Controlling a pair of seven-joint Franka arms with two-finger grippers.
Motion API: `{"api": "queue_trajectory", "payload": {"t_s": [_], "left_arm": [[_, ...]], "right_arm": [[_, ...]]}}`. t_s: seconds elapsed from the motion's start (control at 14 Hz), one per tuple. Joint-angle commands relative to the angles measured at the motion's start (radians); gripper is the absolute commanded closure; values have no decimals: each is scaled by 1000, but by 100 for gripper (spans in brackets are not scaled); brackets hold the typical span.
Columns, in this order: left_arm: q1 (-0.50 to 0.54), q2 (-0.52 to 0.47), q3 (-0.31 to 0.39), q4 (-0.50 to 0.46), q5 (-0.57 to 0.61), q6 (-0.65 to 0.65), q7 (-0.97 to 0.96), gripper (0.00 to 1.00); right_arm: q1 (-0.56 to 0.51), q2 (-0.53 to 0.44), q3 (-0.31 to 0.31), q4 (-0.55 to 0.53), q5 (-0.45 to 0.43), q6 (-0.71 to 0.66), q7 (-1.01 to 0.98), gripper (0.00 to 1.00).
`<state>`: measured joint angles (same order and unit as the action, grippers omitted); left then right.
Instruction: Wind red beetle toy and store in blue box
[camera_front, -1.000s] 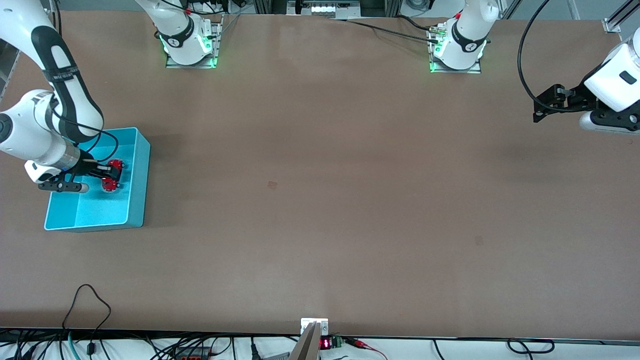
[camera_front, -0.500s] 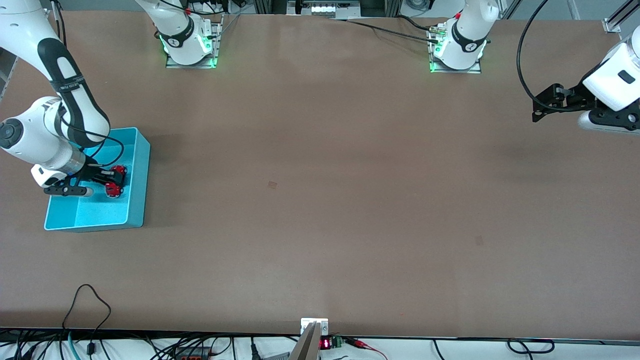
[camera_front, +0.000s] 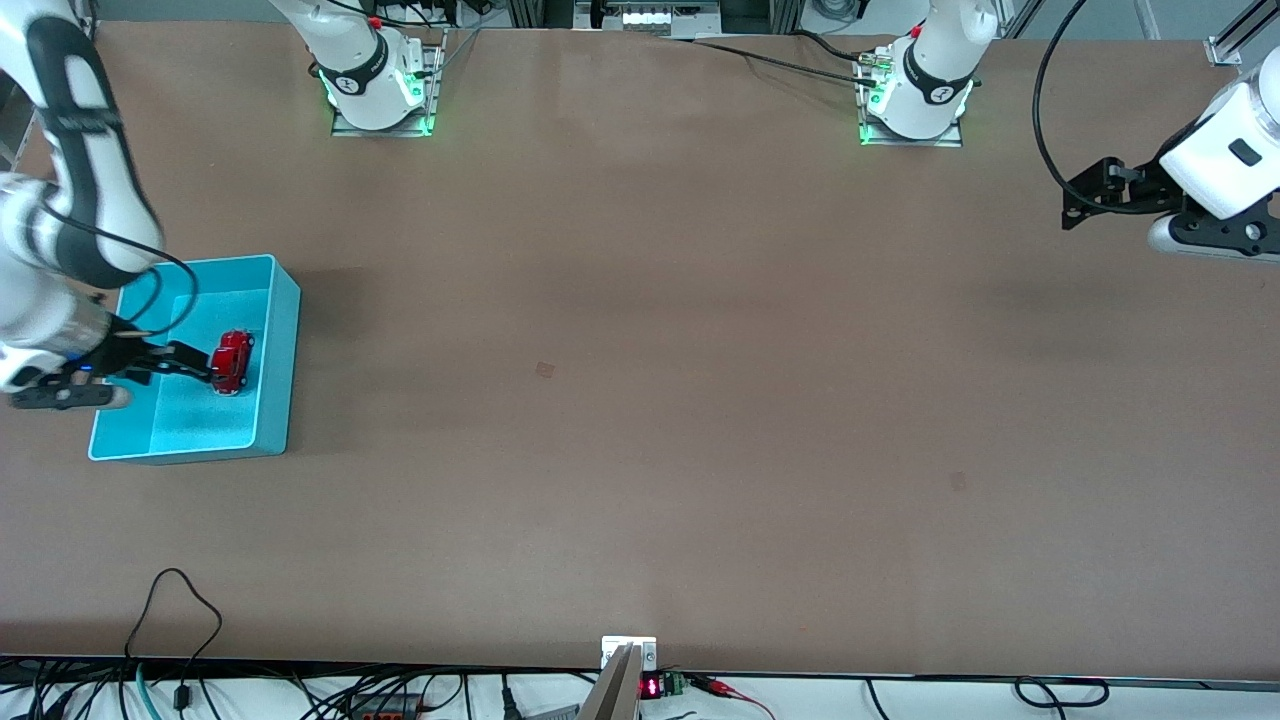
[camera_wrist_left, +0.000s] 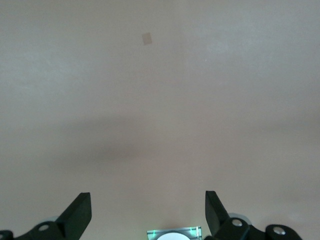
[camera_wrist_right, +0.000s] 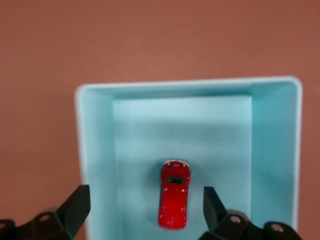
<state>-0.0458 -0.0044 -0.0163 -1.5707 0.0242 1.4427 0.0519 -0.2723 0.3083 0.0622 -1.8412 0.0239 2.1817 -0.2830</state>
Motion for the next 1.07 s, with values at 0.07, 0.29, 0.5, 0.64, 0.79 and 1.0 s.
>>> {"api": "queue_trajectory", "payload": {"t_s": [0.07, 0.29, 0.5, 0.64, 0.79, 1.0], "left_arm": [[4, -6, -2, 14, 11, -24, 3, 0], [4, -8, -2, 14, 11, -25, 3, 0], [4, -8, -2, 14, 11, -24, 3, 0], [4, -8, -2, 14, 11, -24, 3, 0], [6, -8, -2, 12, 10, -24, 3, 0], [6, -8, -2, 12, 11, -24, 3, 0]], "right_arm": [[97, -43, -2, 186, 8, -239, 161, 0], [204, -87, -24, 250, 4, -350, 260, 0], [324, -130, -157, 333, 10, -474, 258, 0], [340, -156, -188, 341, 27, -502, 252, 0], [338, -166, -189, 324, 8, -555, 246, 0], [340, -233, -191, 231, -27, -546, 254, 0]]}}
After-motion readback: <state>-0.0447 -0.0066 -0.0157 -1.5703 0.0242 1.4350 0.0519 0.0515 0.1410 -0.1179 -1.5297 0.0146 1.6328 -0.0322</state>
